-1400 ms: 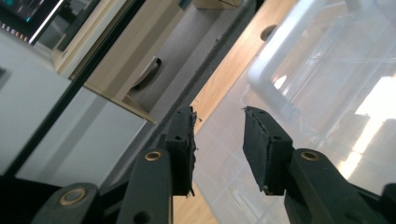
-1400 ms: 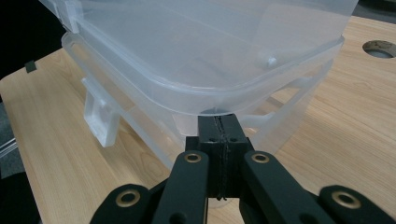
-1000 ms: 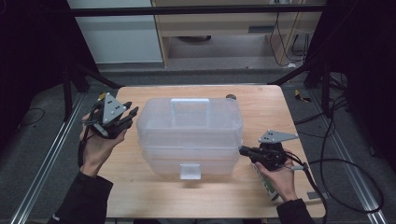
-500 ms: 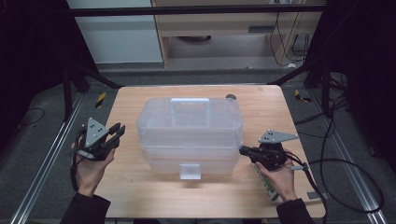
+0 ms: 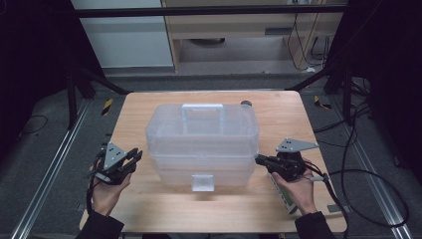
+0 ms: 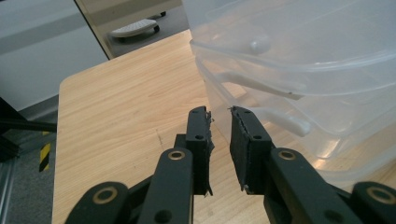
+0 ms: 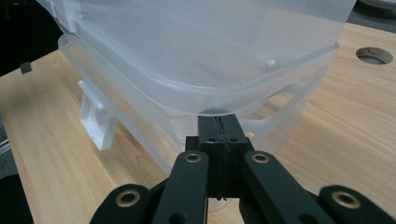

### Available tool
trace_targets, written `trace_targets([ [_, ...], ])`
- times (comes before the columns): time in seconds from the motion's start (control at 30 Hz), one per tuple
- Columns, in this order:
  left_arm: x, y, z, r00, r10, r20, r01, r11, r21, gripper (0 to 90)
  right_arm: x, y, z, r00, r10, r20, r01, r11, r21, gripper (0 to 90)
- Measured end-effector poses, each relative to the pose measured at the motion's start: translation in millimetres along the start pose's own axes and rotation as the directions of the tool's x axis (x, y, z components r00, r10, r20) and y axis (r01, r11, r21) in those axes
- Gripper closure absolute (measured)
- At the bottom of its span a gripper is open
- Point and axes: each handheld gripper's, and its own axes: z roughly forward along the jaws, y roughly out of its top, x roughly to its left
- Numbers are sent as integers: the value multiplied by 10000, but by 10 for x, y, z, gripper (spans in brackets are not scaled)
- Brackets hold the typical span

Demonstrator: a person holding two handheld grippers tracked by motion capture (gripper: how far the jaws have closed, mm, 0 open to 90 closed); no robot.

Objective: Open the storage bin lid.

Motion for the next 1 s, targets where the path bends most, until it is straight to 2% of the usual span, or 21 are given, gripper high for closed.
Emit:
trace_targets([
  [0.2, -74, 13, 45, 9996, 91, 257, -92, 9999, 48, 769, 0, 6, 2, 10000, -10, 93, 10, 10000, -31, 900],
  [0.5, -175, 57, 69, 9970, 214, 738, -216, 9998, 9, 856, -3, 18, 3, 9999, 33, 127, -33, 10000, -19, 900],
  [0.8, -207, 111, 65, 9962, 279, 820, -260, 9994, -243, 881, -1, 42, -1, 9997, -30, 242, 32, 10000, -93, 900],
  [1.0, -199, 137, 60, 9965, 260, 800, -238, 9993, -283, 881, -16, 56, -7, 9998, 109, 181, -105, 9997, -232, 900],
])
